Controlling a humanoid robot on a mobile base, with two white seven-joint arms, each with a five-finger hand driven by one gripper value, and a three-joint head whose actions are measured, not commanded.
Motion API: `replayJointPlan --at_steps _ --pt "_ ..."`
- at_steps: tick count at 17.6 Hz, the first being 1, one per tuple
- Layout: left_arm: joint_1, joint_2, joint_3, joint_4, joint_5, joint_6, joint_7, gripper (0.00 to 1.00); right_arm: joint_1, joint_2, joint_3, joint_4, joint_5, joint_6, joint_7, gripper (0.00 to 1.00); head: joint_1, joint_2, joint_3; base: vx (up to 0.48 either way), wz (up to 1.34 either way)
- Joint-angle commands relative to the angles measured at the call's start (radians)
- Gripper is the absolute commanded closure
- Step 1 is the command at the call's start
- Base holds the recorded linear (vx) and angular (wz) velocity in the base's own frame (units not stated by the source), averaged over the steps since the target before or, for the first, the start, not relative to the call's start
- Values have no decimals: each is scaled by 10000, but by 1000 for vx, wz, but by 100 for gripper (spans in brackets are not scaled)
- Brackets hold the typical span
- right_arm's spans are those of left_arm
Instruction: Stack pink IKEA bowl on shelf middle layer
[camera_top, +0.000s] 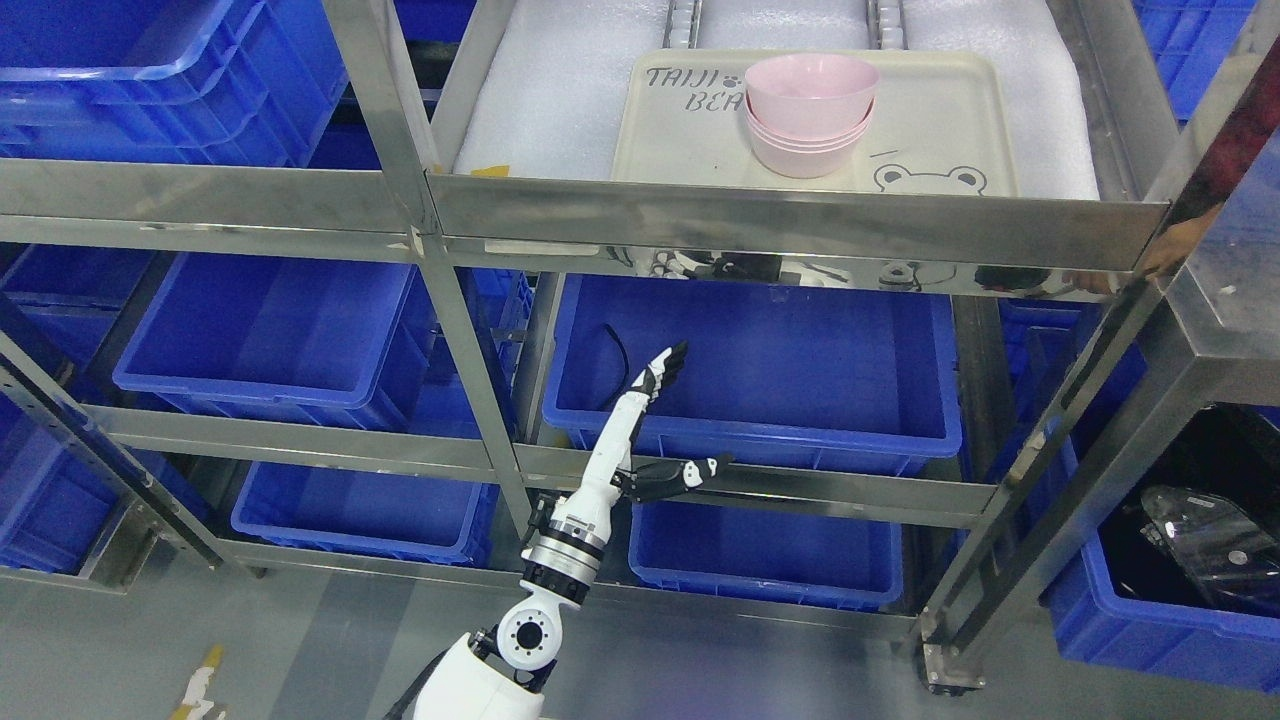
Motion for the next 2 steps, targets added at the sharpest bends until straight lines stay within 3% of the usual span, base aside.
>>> replayJointPlan --at_steps 1,2 --pt "469 174 973 -309 546 36 83 3 230 -175 0 -175 0 5 -4 0 0 0 0 0 0" --pt "485 174 973 -309 546 36 83 3 230 -175 0 -175 0 5 -4 0 0 0 0 0 0"
